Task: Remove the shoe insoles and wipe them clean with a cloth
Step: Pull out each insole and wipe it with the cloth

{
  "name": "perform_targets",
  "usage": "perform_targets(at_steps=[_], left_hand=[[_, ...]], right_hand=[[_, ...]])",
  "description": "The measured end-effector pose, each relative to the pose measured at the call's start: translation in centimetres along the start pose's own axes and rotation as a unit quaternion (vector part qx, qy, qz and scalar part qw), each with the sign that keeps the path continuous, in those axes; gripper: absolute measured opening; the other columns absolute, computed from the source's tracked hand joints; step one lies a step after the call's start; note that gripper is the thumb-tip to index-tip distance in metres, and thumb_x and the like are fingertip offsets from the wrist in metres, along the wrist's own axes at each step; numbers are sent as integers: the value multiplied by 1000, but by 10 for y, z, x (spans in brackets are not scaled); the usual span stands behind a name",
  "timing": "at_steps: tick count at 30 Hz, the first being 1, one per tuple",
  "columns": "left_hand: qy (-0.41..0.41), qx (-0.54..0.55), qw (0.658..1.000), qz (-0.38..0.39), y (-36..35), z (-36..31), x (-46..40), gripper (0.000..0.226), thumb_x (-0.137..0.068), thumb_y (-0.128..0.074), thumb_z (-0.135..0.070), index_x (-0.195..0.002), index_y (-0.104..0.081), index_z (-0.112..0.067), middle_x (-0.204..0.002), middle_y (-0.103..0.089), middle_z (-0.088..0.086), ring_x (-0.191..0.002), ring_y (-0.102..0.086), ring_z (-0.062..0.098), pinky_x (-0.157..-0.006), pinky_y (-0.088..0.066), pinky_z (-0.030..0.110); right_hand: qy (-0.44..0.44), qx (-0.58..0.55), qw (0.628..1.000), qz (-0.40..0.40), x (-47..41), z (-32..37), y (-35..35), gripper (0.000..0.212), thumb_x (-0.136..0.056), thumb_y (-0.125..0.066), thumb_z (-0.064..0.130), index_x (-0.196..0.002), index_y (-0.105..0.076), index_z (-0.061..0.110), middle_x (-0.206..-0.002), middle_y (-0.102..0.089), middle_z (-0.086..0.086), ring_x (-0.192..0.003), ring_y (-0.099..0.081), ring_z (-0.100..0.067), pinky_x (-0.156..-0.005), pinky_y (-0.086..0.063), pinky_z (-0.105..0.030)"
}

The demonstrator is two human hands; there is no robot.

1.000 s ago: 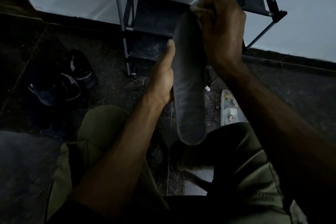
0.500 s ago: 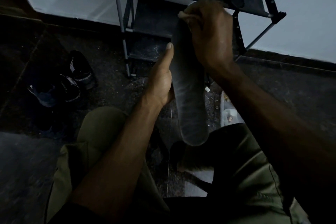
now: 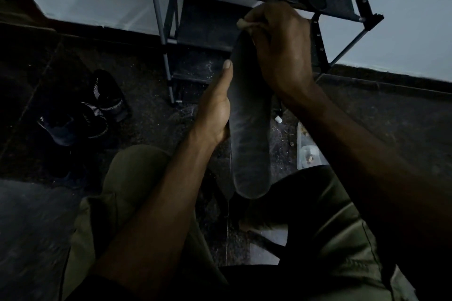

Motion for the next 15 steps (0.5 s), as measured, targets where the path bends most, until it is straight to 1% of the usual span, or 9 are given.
perform_targets(at_steps=[2,3,4,6,8,9,12,13,15], left_hand=[[-4,7,1000,0,2,1,0,47,-105,-30,-37,-135,-52,-9,-132,-60,14,-122,-58,24,-104,-46,40],[-6,7,1000,-8,4,1,-1,46,-105,-30,-37,-132,-55,-10,-129,-62,14,-119,-60,24,-102,-48,40],[-7,6,1000,-9,4,1,-1,45,-105,-30,-37,-129,-57,-10,-126,-63,14,-117,-61,24,-100,-49,40],[-6,5,1000,0,2,3,-1,46,-104,-33,-40,-129,-58,-11,-127,-63,14,-118,-61,25,-102,-47,43],[4,7,1000,1,0,6,-3,49,-103,-36,-42,-133,-55,-8,-131,-61,14,-122,-58,25,-107,-44,44],[5,11,1000,1,0,8,-4,49,-103,-36,-41,-133,-54,-7,-131,-61,14,-122,-58,25,-108,-42,44],[8,33,999,5,1,11,-8,46,-104,-32,-39,-127,-58,-9,-126,-64,11,-120,-59,22,-105,-45,38],[10,45,999,4,4,11,-9,45,-104,-31,-39,-125,-58,-10,-123,-66,9,-118,-60,21,-101,-46,36],[9,71,997,2,9,8,-12,48,-105,-29,-40,-126,-58,-9,-119,-66,9,-112,-62,21,-95,-48,34]], right_hand=[[39,-13,998,39,14,15,-7,13,-89,-58,7,-96,-68,7,-97,-67,-9,-90,-63,-20,-75,-52,-33],[61,-16,996,60,21,22,-10,14,-90,-56,9,-96,-68,7,-97,-66,-11,-90,-62,-22,-75,-52,-33],[75,-16,994,72,25,25,-12,16,-90,-54,12,-97,-68,6,-97,-65,-12,-89,-61,-23,-74,-52,-32],[63,-5,996,61,21,18,-7,16,-90,-56,12,-97,-68,6,-97,-66,-12,-88,-62,-22,-75,-49,-25],[18,5,999,28,12,3,2,13,-90,-60,13,-97,-69,6,-95,-68,-9,-88,-62,-18,-73,-43,-15],[-9,-3,1000,17,8,-4,7,13,-90,-62,15,-96,-70,6,-95,-69,-7,-88,-63,-14,-73,-44,-12],[-95,-97,991,-7,9,-17,18,13,-89,-67,18,-93,-71,6,-89,-71,0,-82,-65,-4,-73,-51,-15],[-129,-141,981,-22,14,-19,22,14,-90,-68,18,-93,-72,5,-86,-71,0,-78,-65,-4,-70,-52,-17],[-193,-230,953,-51,33,-21,30,15,-90,-67,15,-95,-70,0,-81,-70,-6,-69,-65,-10,-61,-52,-21]])
Point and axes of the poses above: each hand's wrist, its own x-axis away from the middle knuckle, its own y-axis out of the back of the hand, z = x × y, the point moved 6 cm from there along -x, towards the middle knuckle
